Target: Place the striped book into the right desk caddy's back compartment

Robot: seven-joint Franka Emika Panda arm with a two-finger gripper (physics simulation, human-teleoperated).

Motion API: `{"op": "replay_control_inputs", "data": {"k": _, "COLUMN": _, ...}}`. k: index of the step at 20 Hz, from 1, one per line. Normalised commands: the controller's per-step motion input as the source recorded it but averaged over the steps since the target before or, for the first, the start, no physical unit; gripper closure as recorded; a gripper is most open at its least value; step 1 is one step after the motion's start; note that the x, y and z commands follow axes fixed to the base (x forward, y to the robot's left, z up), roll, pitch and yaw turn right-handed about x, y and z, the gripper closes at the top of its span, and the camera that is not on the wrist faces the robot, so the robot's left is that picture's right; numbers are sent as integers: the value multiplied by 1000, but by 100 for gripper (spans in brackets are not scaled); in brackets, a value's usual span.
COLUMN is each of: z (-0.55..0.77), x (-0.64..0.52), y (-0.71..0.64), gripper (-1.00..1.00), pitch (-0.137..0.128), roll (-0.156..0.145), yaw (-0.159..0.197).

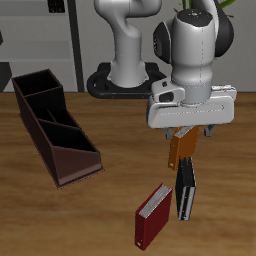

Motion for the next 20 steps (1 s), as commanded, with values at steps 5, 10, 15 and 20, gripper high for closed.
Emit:
{"op": "replay_control_inputs", "data": {"k": 5, "z": 4, "x": 125, "y": -57, "gripper": -100, "pitch": 11, "roll": -7, "yaw": -1}}
{"op": "replay_control_inputs", "data": {"k": 10, "z": -24, "x": 128, "y": -25, "gripper": -100, "pitch": 46, "roll": 14, "yaw": 4}}
{"op": "replay_control_inputs", "data": {"k": 15, "z": -29, "x": 150, "y": -65, "gripper": -100, "pitch": 50, "roll": 3, "yaw": -13}}
{"op": "replay_control_inputs", "data": {"k": 20, "z": -34, "x": 100, "y": -72, "gripper": -100, "pitch": 3, "roll": -23, "yaw": -1}}
